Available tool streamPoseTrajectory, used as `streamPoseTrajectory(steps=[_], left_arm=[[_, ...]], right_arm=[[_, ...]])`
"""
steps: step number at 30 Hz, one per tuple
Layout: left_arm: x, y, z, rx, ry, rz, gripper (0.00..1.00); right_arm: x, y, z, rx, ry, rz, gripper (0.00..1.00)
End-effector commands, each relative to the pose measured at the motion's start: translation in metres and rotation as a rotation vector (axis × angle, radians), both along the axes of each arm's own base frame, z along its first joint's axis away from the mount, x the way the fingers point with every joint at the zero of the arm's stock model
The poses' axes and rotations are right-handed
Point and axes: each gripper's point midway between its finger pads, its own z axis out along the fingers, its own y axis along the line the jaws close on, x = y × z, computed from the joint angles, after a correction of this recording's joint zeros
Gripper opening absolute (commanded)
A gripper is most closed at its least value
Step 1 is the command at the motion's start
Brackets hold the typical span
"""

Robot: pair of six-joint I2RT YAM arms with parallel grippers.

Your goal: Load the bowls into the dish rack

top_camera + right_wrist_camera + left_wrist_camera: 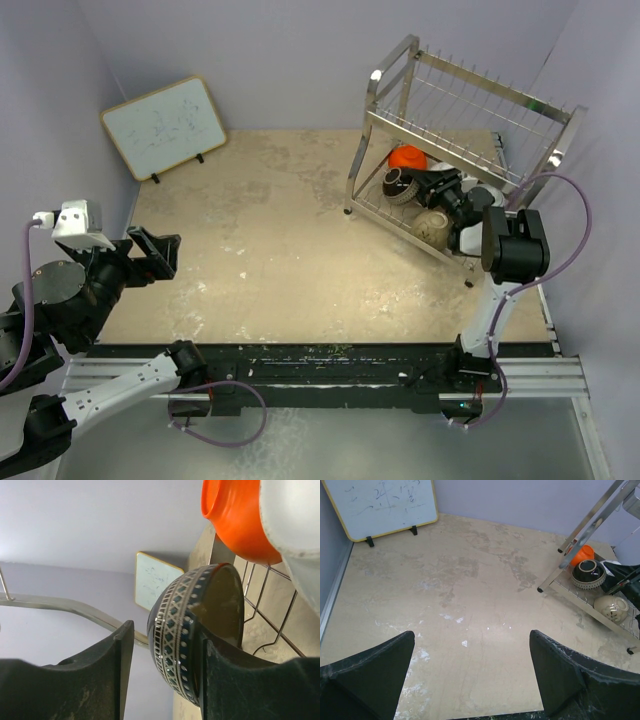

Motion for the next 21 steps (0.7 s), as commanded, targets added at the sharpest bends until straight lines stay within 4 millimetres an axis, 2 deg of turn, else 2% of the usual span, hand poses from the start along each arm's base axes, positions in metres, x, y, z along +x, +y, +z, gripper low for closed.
streamPoseTrajectory(steps=[1,5,11,16,21], left_arm=[[0.006,-0.009,0.006,-0.005,-0.011,-0.014,0.99],[0.006,-0.01,0.006,-0.006,-0.013,-0.017,0.99],[0.005,-0.01,0.005,-0.01,-0.016,-0.02,0.99],[0.004,-0.009,0.004,-0.013,-0.017,-0.022,0.99],[0.003,-0.008,0.003,-0.018,-0.016,-0.022,0.99]], right_arm=[[-0.006,-0.001,-0.003,-0.069,0.04,-0.006,0.52],[-0.004,-0.006,-0.001,-0.143,0.068,-0.037,0.56],[-0.006,-0.024,-0.016,-0.324,0.183,-0.11,0.63],[-0.005,-0.035,-0.021,-0.406,0.222,-0.146,0.69],[-0.006,-0.037,-0.032,-0.46,0.268,-0.134,0.82]])
